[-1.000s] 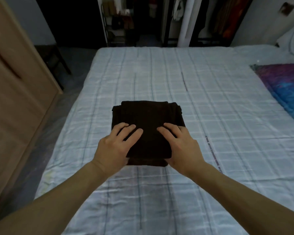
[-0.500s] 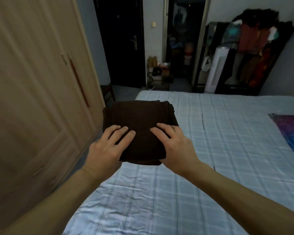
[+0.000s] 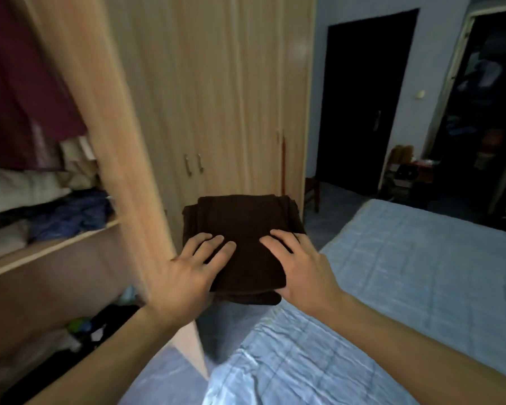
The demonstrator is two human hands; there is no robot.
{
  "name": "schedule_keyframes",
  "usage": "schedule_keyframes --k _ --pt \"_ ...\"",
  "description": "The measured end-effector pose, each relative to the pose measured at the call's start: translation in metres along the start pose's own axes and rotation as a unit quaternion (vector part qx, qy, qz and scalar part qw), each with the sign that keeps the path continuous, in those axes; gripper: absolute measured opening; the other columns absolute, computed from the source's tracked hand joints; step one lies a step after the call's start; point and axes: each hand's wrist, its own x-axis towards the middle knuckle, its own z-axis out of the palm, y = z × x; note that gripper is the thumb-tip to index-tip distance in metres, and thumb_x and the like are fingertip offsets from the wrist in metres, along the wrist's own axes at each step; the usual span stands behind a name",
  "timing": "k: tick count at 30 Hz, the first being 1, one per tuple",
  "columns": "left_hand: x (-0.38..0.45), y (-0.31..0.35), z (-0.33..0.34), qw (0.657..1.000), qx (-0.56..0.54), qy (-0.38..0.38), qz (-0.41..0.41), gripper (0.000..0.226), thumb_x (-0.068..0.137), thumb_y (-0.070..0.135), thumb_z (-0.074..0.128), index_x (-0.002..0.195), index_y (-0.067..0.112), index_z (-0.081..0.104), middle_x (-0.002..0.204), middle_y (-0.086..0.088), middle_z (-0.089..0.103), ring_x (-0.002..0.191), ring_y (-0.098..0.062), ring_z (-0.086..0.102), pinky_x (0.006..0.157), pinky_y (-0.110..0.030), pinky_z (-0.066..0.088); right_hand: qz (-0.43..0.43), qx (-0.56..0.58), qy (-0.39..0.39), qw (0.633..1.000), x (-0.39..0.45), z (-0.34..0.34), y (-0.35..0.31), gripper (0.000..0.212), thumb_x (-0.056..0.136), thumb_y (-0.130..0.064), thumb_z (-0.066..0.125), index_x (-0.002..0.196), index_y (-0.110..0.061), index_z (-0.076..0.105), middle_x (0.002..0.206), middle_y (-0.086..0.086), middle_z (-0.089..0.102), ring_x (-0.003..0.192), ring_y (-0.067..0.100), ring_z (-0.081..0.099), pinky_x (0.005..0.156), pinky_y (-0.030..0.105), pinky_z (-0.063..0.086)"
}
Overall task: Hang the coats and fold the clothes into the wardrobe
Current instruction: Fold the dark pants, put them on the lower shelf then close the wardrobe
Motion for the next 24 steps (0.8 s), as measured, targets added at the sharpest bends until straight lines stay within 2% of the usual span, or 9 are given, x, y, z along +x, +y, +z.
schedule_keyframes --k 2,5,6,9,12,15,17,20,24 --pt "-0.046 -0.034 -0.025 0.999 0.014 -0.018 -0.033 0.07 0.07 0.036 0.079 0.135 0.018 0.058 0.131 -0.009 0.063 0.122 -0.034 0.058 0.063 -0.039 0.061 -0.032 0.013 0.001 0.999 0.015 0.008 -0.056 0.092 0.056 -0.037 0.088 0.137 -0.031 0.044 0.14 -0.003 0.049 0.112 0.029 0.057 0.062 0.039 0.061" --pt "-0.115 -0.08 -0.065 0.996 0.04 -0.012 -0.079 0.059 0.081 0.044 0.058 0.135 0.02 0.057 0.131 -0.007 0.063 0.122 -0.033 0.058 0.058 -0.037 0.06 -0.086 0.041 0.003 0.995 0.033 0.019 -0.139 0.091 0.057 -0.036 0.087 0.138 -0.03 0.045 0.141 -0.003 0.049 0.112 0.029 0.057 0.067 0.039 0.06" --pt "-0.138 -0.095 -0.076 0.995 0.051 -0.011 -0.091 0.058 0.082 0.043 0.058 0.135 0.02 0.058 0.131 -0.007 0.063 0.122 -0.033 0.058 0.056 -0.036 0.06 -0.101 0.052 0.004 0.994 0.037 0.023 -0.166 0.09 0.058 -0.035 0.087 0.138 -0.029 0.046 0.14 -0.003 0.05 0.112 0.029 0.058 0.068 0.039 0.06" --pt "-0.205 -0.131 -0.104 0.987 0.069 -0.031 -0.138 0.073 0.07 0.033 0.083 0.137 0.021 0.055 0.133 -0.007 0.061 0.124 -0.032 0.056 0.055 -0.037 0.06 -0.152 0.092 -0.004 0.984 0.044 0.04 -0.242 0.09 0.059 -0.031 0.087 0.139 -0.028 0.044 0.142 -0.002 0.048 0.116 0.03 0.056 0.074 0.041 0.06" --pt "-0.262 -0.156 -0.125 0.977 0.072 -0.061 -0.192 0.089 0.059 0.03 0.09 0.138 0.024 0.05 0.133 -0.005 0.06 0.125 -0.03 0.054 0.057 -0.038 0.06 -0.195 0.12 -0.015 0.973 0.051 0.055 -0.302 0.09 0.06 -0.028 0.086 0.14 -0.027 0.044 0.142 -0.002 0.046 0.116 0.03 0.054 0.078 0.043 0.059" --pt "-0.304 -0.179 -0.139 0.969 0.083 -0.056 -0.226 0.086 0.058 0.021 0.082 0.138 0.023 0.05 0.133 -0.004 0.061 0.124 -0.03 0.054 0.06 -0.037 0.06 -0.234 0.145 -0.024 0.961 0.063 0.069 -0.349 0.089 0.061 -0.027 0.086 0.14 -0.026 0.045 0.141 -0.002 0.047 0.115 0.03 0.054 0.08 0.044 0.058" --pt "-0.323 -0.194 -0.144 0.962 0.095 -0.052 -0.25 0.076 0.062 0.024 0.073 0.136 0.022 0.053 0.131 -0.004 0.062 0.122 -0.03 0.056 0.058 -0.036 0.06 -0.26 0.157 -0.029 0.952 0.075 0.081 -0.376 0.088 0.062 -0.026 0.085 0.14 -0.026 0.045 0.142 -0.002 0.046 0.117 0.029 0.053 0.083 0.043 0.058" --pt "-0.344 -0.215 -0.143 0.952 0.109 -0.051 -0.282 0.063 0.071 0.032 0.051 0.133 0.02 0.058 0.128 -0.004 0.064 0.119 -0.03 0.059 0.05 -0.032 0.056 -0.281 0.174 -0.039 0.943 0.094 0.103 -0.407 0.089 0.059 -0.024 0.087 0.139 -0.026 0.048 0.14 -0.003 0.049 0.114 0.028 0.054 0.079 0.042 0.059" --pt "-0.354 -0.252 -0.129 0.943 0.137 -0.066 -0.297 0.063 0.072 0.022 0.04 0.132 0.019 0.06 0.126 -0.004 0.065 0.118 -0.03 0.06 0.047 -0.03 0.052 -0.291 0.205 -0.056 0.933 0.122 0.145 -0.431 0.089 0.058 -0.025 0.088 0.137 -0.027 0.049 0.138 -0.004 0.05 0.111 0.028 0.057 0.073 0.042 0.06"
